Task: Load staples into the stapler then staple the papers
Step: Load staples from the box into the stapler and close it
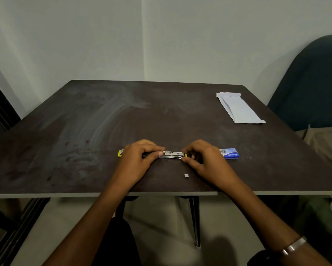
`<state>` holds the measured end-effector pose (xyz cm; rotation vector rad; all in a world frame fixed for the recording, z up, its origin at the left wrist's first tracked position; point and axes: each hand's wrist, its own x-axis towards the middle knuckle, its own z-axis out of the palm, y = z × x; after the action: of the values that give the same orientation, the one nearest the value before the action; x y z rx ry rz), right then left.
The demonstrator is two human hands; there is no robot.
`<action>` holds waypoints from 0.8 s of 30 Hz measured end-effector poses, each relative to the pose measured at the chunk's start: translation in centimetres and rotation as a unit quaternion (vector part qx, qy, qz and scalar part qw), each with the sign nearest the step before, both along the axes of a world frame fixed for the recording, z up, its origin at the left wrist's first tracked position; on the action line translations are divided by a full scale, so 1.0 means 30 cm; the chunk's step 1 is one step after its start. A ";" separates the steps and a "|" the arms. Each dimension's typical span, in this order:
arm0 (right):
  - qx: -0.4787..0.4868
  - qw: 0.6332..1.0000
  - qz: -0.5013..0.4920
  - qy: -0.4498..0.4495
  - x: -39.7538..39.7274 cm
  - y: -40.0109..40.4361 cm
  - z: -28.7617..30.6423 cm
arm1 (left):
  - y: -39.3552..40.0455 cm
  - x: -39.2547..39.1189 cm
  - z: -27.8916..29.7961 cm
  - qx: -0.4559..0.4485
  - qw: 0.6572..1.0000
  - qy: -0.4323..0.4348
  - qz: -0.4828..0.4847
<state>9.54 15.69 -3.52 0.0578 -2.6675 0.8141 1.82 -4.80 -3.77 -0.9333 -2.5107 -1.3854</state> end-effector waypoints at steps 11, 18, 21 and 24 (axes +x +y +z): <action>-0.005 1.000 0.006 -0.007 -0.007 0.002 -0.001 | -0.027 0.006 0.002 -0.054 0.998 0.041 0.009; -0.010 1.000 0.007 -0.004 -0.009 0.005 -0.010 | -0.175 -0.033 0.012 -0.099 0.992 0.053 0.057; -0.001 1.000 0.005 -0.009 -0.014 0.005 -0.010 | -0.225 -0.058 0.016 -0.116 0.990 0.053 0.063; 0.008 1.000 0.007 -0.013 -0.017 0.003 -0.009 | -0.242 -0.064 0.021 -0.104 0.993 0.029 0.041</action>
<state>9.03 15.78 -3.80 0.0717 -2.7002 0.8037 -0.09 -12.07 -3.12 -0.8790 -2.6537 -1.0733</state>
